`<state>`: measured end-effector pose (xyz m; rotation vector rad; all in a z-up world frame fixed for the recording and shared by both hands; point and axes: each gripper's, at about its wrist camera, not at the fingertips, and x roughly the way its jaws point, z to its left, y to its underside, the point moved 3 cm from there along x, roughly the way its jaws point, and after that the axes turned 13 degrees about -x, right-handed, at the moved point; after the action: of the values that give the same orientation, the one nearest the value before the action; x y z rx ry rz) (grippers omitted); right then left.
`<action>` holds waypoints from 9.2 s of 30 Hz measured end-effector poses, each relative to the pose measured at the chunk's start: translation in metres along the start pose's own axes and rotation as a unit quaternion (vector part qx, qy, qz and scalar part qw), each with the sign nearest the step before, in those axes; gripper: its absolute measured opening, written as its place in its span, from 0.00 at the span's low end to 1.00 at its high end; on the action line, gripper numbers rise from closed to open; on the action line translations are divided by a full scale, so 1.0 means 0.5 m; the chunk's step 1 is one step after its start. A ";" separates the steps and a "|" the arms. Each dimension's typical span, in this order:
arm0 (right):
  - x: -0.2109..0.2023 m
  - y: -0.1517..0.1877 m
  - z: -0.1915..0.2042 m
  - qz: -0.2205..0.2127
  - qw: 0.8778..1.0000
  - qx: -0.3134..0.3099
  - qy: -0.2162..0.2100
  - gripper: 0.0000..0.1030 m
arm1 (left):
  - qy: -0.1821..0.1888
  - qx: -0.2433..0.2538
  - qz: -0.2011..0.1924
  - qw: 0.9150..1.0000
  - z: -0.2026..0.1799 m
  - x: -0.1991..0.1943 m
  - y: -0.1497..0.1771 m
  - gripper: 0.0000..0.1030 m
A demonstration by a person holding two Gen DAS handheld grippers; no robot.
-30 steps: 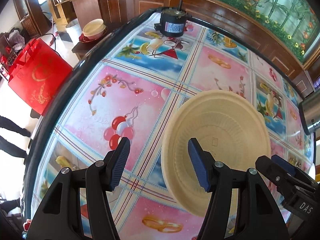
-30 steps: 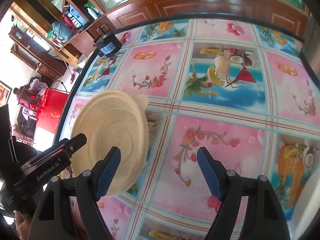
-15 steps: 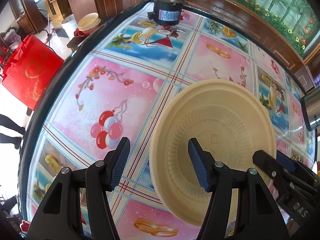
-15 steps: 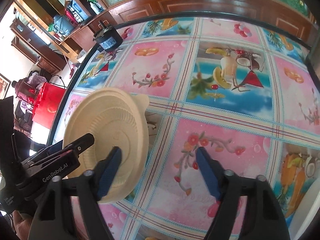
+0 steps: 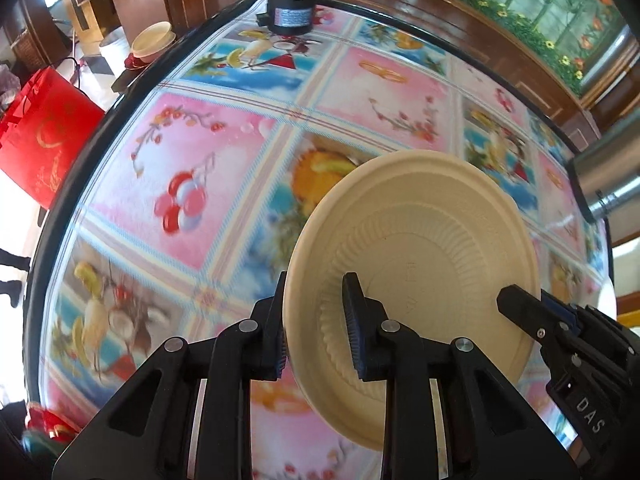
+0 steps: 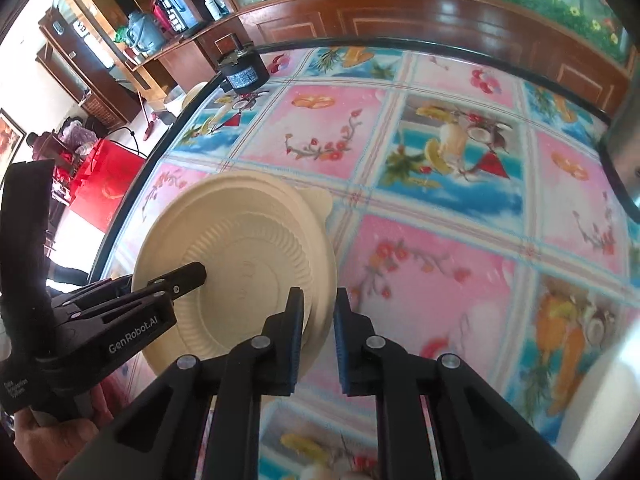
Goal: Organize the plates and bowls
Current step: 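Close both grippers on the rim of the cream bowl, then carry the cream bowl with both grippers and lower it into the green basin, then open both grippers and withdraw them from the stack, then move both grippers to the white plate beside the steel kettle, then close both grippers on opposite points of the white plate rim, then carry the white plate with both grippers over to the stack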
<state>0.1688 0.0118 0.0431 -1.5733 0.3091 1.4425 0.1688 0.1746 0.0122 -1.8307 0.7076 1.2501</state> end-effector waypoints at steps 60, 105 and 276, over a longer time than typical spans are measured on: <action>-0.094 0.186 0.529 0.014 0.984 -0.172 -0.037 0.17 | -0.061 -0.072 -0.067 0.993 0.469 -0.303 0.311 0.24; -0.114 0.182 0.470 -0.004 0.992 -0.124 -0.029 0.57 | -0.046 -0.018 -0.090 0.995 0.384 -0.327 0.291 0.50; -0.192 0.162 0.392 -0.029 0.994 -0.089 -0.052 0.22 | 0.007 -0.042 -0.067 0.997 0.380 -0.367 0.233 0.13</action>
<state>-0.0407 0.0799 0.1179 -1.6264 0.0738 1.5349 -0.0826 0.2761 0.1111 -1.9248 0.5381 1.1960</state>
